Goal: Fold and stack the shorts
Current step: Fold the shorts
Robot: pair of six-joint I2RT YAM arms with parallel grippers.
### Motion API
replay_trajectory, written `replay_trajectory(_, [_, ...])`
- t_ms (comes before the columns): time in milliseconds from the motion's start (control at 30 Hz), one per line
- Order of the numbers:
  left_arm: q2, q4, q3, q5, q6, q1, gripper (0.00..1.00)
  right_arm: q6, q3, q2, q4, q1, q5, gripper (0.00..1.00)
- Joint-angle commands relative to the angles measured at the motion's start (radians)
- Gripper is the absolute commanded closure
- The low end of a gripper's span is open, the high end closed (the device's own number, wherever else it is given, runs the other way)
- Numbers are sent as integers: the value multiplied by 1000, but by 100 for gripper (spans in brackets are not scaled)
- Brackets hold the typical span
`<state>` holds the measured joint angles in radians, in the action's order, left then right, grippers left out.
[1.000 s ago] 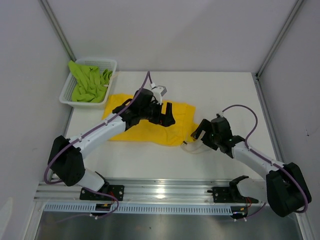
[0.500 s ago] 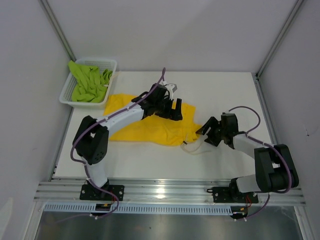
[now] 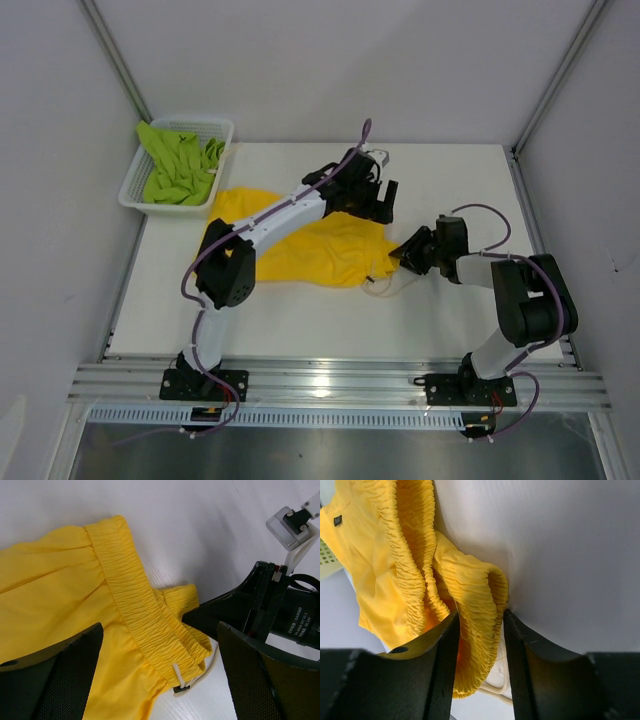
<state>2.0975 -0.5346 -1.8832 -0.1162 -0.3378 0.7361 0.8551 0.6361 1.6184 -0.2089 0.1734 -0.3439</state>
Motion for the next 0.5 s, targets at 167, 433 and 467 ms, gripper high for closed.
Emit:
replay_trajectory(167, [173, -148, -191, 102, -1, 66, 5, -21, 14, 84, -63, -9, 20, 77])
replay_trajectory(433, [229, -191, -197, 285, -66, 68, 11, -27, -36, 35, -93, 63, 83, 95])
replay_trajectory(467, [233, -194, -206, 300, -67, 68, 12, -27, -39, 29, -93, 66, 85, 97])
